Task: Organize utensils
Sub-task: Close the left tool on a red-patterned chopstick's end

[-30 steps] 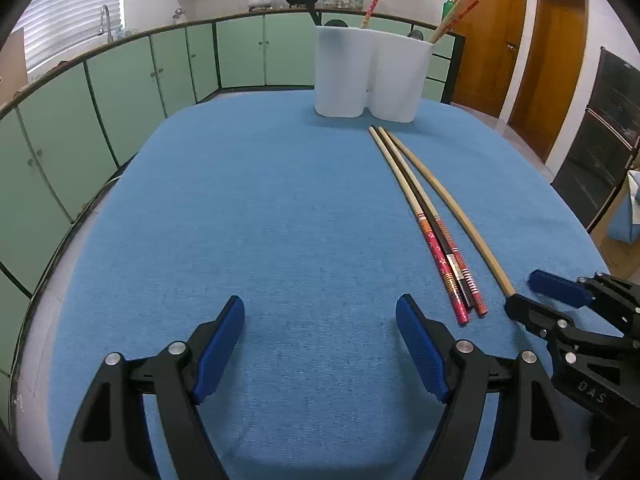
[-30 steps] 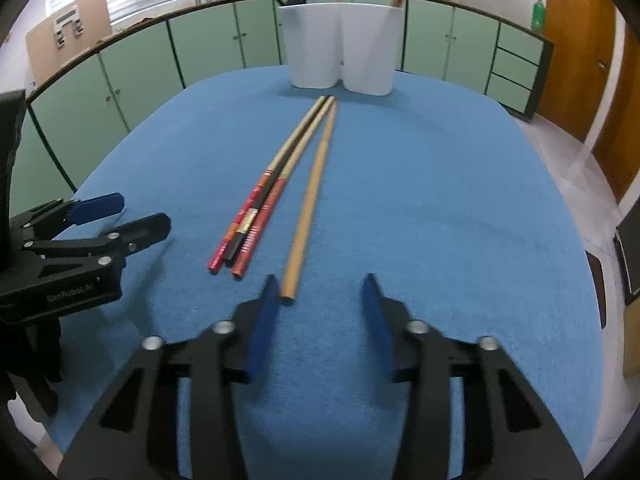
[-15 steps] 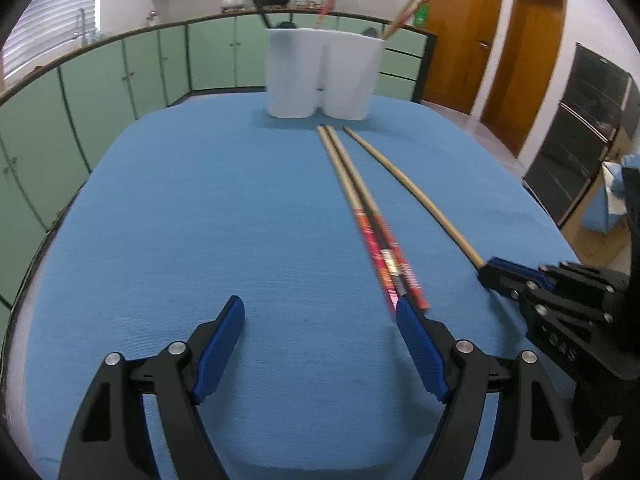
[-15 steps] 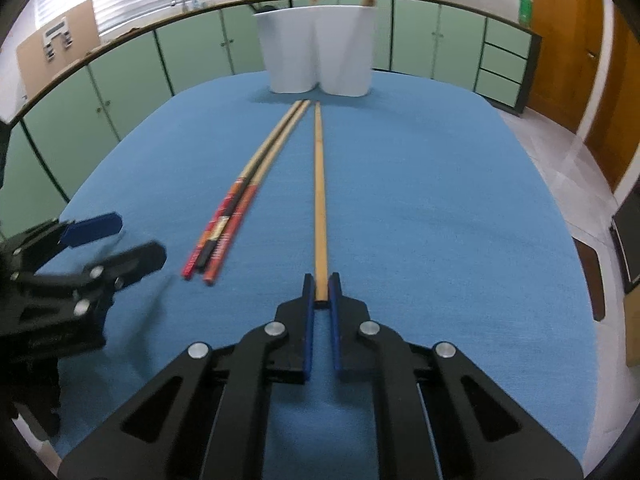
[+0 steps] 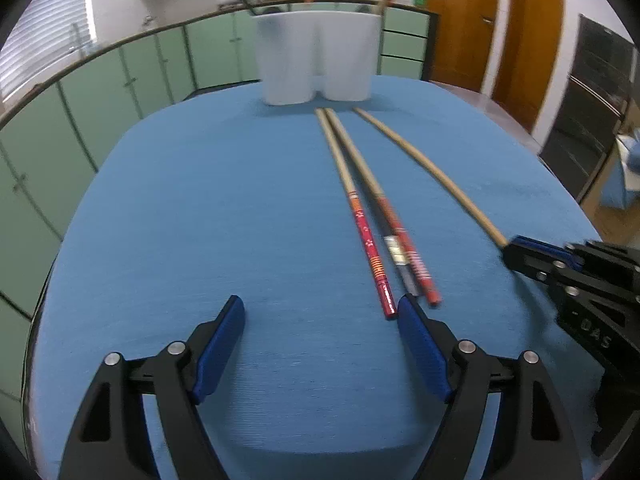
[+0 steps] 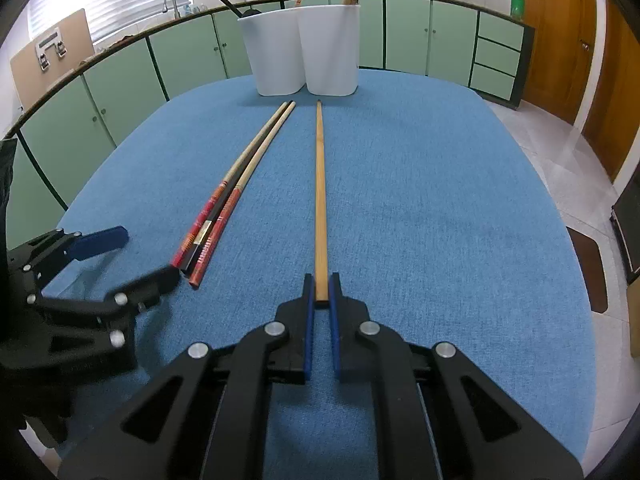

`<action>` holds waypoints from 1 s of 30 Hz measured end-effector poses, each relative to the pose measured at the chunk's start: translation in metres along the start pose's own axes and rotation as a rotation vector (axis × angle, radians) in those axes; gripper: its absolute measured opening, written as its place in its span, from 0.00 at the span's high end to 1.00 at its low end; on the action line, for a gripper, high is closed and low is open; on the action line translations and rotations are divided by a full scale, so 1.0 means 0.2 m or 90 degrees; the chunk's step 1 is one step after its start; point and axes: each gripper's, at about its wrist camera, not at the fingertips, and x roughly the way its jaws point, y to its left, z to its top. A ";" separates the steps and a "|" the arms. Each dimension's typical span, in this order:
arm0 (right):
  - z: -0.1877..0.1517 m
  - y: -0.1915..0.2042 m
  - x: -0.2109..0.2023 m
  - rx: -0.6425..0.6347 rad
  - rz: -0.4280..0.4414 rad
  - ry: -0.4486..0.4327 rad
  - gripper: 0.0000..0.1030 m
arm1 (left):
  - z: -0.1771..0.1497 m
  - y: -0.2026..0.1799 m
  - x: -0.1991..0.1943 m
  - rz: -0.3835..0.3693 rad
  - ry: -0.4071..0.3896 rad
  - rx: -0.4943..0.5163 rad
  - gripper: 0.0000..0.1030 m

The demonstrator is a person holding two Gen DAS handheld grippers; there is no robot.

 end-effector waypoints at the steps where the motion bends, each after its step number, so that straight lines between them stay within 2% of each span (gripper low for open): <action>1: 0.00 0.00 0.00 0.000 0.001 0.000 0.94 | 0.00 0.02 0.00 0.008 -0.001 -0.006 0.24; 9: 0.00 -0.01 0.00 -0.001 0.001 0.001 0.93 | 0.00 0.04 0.00 0.012 0.000 -0.007 0.24; 11: 0.00 0.00 0.00 -0.001 0.001 0.002 0.93 | 0.00 0.03 0.00 0.008 -0.001 -0.007 0.28; 16: 0.00 0.00 0.00 -0.002 0.002 0.002 0.93 | 0.01 0.00 0.00 -0.006 -0.009 0.006 0.49; 21: 0.00 -0.01 0.00 -0.004 0.000 0.001 0.93 | 0.01 -0.05 -0.01 -0.026 -0.014 0.025 0.86; 23: 0.00 -0.01 0.00 -0.003 0.003 0.000 0.94 | 0.01 -0.07 -0.01 -0.030 -0.015 0.029 0.93; 30: 0.00 -0.02 -0.02 0.001 0.014 -0.010 0.94 | 0.02 -0.05 -0.04 -0.035 -0.028 0.010 0.94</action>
